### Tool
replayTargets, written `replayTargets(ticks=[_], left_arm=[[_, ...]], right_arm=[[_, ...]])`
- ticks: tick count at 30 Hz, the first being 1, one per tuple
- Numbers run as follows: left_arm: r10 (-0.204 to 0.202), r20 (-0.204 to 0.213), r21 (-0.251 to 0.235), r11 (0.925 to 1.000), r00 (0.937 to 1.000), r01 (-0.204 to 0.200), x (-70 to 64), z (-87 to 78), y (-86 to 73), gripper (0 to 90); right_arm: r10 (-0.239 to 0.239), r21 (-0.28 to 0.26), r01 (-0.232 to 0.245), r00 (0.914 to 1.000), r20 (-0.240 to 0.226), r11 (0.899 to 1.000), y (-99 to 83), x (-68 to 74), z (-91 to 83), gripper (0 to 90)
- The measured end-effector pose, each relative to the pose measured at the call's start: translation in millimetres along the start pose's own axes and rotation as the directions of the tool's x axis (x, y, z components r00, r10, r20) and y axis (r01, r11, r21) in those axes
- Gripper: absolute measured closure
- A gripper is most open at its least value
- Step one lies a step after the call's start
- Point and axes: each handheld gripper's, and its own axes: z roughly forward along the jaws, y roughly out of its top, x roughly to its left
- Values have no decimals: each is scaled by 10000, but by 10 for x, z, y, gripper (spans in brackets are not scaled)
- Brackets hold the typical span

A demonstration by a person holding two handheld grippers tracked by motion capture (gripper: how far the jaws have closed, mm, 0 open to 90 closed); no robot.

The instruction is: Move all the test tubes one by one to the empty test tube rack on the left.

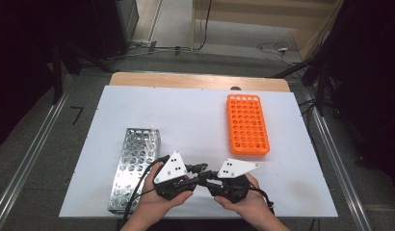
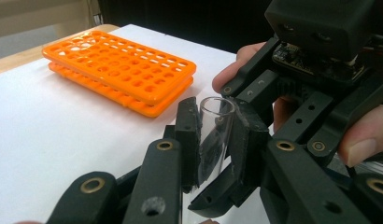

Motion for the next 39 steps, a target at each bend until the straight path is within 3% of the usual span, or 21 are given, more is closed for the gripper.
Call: replayTargets(ticks=[6,9,11,17,21,22,23,31,39], left_arm=[[-41,-112,-64,10000,9999,40,10,-20,6,763],[-108,-126,-187,9998,9999,105,27,-47,14,763],[-193,-167,-293,9994,9997,188,40,-71,23,763],[-356,-331,-473,9983,9988,340,102,-166,47,763],[-479,-501,-568,9974,9976,451,147,-243,53,764],[-501,-531,-583,9972,9973,470,163,-263,56,764],[-552,-576,-625,9967,9968,516,174,-283,58,764],[-729,-1054,-951,9935,9918,630,290,-490,79,764],[-962,-1653,-1172,9901,9815,773,428,-687,63,764]], right_arm=[[26,-61,-26,10000,27,10000,-2,-5,-6,729],[95,-131,-96,9999,-88,9999,-2,-19,-18,650],[92,-162,-96,9997,-232,9998,0,-37,-29,562],[99,-122,-104,9994,-334,9999,2,-72,-48,179],[373,-266,-388,9977,-566,9989,4,-132,-80,33],[394,-274,-405,9984,-395,9988,3,-144,-90,12],[391,-305,-396,9991,-171,9987,-1,-157,-99,12],[577,-649,-559,9980,265,9963,-53,-300,-229,11],[812,-896,-742,9937,773,9932,-111,-481,-394,11]])
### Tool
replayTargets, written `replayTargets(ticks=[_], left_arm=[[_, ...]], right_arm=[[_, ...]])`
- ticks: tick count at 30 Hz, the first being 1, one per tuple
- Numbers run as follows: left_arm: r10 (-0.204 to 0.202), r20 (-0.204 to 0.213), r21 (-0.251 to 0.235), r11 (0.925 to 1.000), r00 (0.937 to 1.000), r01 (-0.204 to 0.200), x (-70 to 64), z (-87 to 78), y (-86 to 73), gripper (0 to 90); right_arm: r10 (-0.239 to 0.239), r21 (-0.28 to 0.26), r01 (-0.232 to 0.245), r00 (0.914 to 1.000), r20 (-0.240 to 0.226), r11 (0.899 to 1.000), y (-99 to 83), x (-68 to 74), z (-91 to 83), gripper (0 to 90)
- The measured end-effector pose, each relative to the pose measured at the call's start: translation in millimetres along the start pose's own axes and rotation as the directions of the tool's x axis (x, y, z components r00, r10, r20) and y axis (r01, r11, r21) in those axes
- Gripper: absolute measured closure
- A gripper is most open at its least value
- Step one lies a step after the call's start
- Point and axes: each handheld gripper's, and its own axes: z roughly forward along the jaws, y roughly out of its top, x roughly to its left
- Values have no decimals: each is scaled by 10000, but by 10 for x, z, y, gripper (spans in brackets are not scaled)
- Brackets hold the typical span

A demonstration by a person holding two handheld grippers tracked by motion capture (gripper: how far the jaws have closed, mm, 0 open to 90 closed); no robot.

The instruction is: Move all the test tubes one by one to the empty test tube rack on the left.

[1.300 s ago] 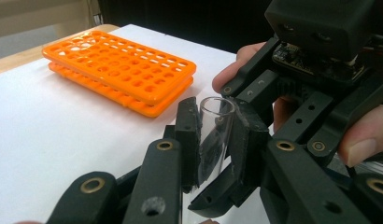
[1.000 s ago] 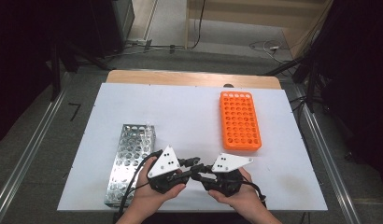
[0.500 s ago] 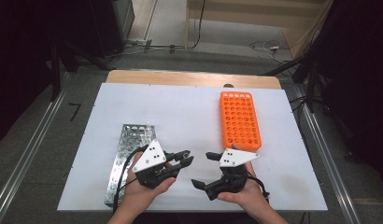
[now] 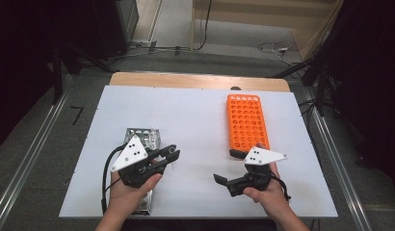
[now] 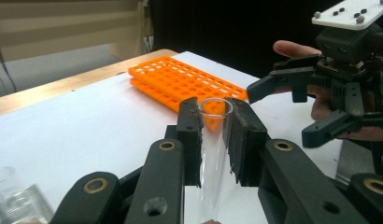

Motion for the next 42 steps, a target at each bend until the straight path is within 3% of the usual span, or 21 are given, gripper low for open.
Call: replayTargets(ticks=[8,14,22,36,42], left_arm=[[-152,-641,-121,9998,9978,145,148,-178,-14,763],[-297,-1192,-234,9994,9924,271,266,-298,-52,763],[-254,-1780,25,9997,9837,263,364,-310,-179,763],[-492,-2074,138,9985,9770,532,427,-264,-333,763],[-460,-2267,523,9969,9729,593,413,-231,-361,764]], right_arm=[[176,-187,-168,9987,474,9997,-44,-182,-153,12],[352,-264,-332,9962,801,9991,-93,-281,-265,12],[544,-376,-500,9907,1249,9980,-201,-403,-458,12],[807,-576,-727,9853,1507,9957,-284,-527,-600,12],[937,-685,-836,9825,1607,9941,-304,-584,-634,12]])
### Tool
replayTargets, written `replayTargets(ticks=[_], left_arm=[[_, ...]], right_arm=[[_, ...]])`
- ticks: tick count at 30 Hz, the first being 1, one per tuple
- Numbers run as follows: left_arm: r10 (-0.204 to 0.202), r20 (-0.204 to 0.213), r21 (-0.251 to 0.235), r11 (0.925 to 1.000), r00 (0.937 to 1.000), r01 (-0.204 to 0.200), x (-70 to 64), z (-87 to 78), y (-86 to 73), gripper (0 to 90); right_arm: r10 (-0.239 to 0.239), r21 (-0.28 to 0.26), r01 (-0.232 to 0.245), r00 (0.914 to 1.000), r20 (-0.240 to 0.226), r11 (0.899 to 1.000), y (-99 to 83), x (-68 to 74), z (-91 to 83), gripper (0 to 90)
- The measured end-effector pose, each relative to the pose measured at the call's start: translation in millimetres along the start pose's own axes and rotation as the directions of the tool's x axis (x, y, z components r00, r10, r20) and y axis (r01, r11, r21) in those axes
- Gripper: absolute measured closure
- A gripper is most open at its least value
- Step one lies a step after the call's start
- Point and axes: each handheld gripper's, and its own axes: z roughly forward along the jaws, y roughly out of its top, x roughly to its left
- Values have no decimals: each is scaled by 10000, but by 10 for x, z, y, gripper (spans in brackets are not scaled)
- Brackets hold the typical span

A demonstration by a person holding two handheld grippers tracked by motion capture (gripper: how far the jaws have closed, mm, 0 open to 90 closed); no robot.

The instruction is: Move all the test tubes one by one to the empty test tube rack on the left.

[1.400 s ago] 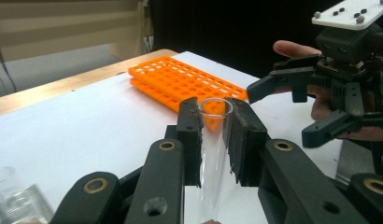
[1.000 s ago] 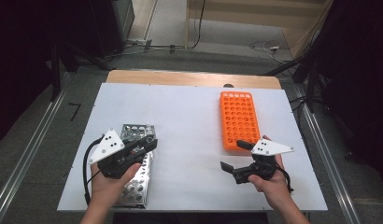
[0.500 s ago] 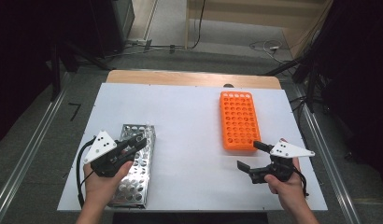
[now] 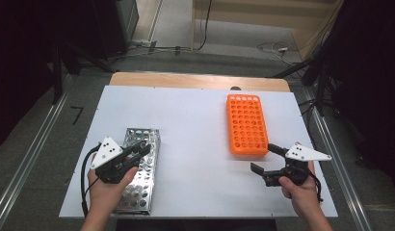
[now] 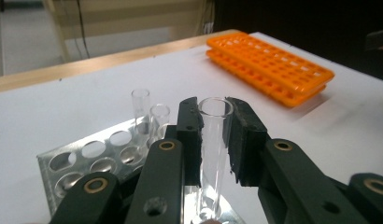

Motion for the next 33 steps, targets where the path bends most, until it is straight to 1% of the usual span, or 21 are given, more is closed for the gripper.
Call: replayTargets(ticks=[4,8,13,20,25,30,32,33], left_arm=[[70,-98,272,9996,9999,-67,-16,-2,-20,763],[2,-119,490,9988,9999,3,-13,11,-24,763],[100,-75,914,9958,9999,-93,-18,43,-29,763],[-4,-75,1285,9917,10000,14,-3,63,-40,763],[17,-27,1608,9870,10000,-12,1,88,-53,763],[-150,62,1716,9851,9999,137,18,92,-53,763],[-183,94,1789,9837,9998,163,19,99,-54,763],[-148,67,1893,9818,9999,132,19,102,-54,762]], right_arm=[[-3,-35,3,10000,23,10000,-8,-25,-11,12],[22,-24,-22,10000,75,10000,-16,-46,-13,12],[64,-71,-63,9999,112,10000,-19,-69,-20,12],[73,-68,-72,9999,119,10000,-25,-80,-15,12],[121,-51,-120,9999,118,9999,-29,-81,-11,12],[107,-40,-107,9999,113,9999,-32,-84,-6,12],[72,-25,-72,9999,114,10000,-34,-85,-4,12],[65,-23,-65,9999,114,10000,-34,-84,-2,12]])
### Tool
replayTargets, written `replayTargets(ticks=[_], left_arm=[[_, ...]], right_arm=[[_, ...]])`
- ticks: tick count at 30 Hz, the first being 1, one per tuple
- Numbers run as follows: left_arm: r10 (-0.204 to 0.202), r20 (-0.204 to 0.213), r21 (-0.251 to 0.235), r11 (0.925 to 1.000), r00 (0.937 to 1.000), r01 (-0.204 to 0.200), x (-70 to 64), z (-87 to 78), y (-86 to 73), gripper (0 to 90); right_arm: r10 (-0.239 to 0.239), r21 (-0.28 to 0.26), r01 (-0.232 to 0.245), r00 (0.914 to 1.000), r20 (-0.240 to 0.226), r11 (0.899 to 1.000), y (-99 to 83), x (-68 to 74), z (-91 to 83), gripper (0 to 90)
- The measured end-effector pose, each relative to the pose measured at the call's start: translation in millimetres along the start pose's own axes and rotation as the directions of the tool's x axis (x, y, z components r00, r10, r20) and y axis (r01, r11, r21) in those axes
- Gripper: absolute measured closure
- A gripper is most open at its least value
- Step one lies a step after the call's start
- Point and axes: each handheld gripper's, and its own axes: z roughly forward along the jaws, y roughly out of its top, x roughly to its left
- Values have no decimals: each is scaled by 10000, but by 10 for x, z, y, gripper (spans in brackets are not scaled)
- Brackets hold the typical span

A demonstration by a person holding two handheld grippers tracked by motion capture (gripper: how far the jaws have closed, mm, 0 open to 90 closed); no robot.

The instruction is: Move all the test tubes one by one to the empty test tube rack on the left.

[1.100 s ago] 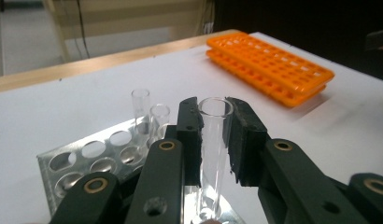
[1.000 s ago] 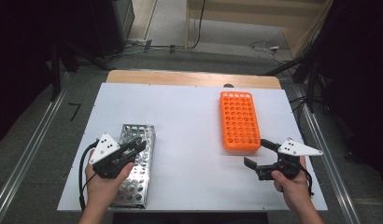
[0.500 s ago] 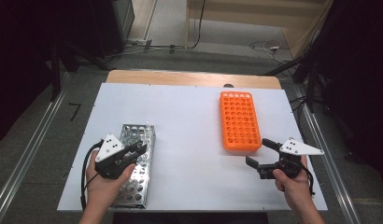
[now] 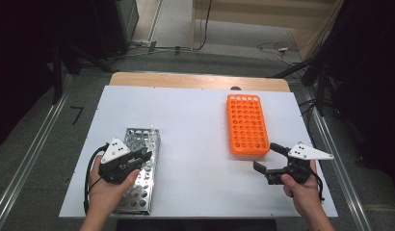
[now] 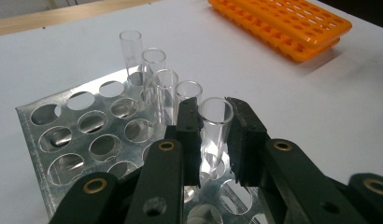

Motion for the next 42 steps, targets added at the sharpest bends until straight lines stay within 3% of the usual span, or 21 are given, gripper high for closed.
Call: replayTargets(ticks=[4,12,20,28,33,42], left_arm=[[82,-52,290,9995,10000,-81,-7,23,-4,762],[34,-69,381,9993,10000,-31,2,27,-7,750],[-129,28,-57,9999,9999,129,38,-23,-13,611],[37,195,-553,9985,9998,-26,32,-69,0,438],[-57,307,-929,9956,9995,86,53,-111,9,292],[-83,414,-1625,9866,9991,149,106,-212,15,113]], right_arm=[[-10,-1,10,10000,-5,10000,-1,0,1,12],[0,21,0,10000,-18,10000,-3,1,3,12],[-27,26,27,10000,-34,10000,-4,2,4,12],[-49,-13,49,10000,-29,10000,-3,-3,0,12],[-48,-53,48,10000,-39,10000,-4,-12,-8,12],[10,-81,-9,10000,32,10000,-7,-33,-22,12]])
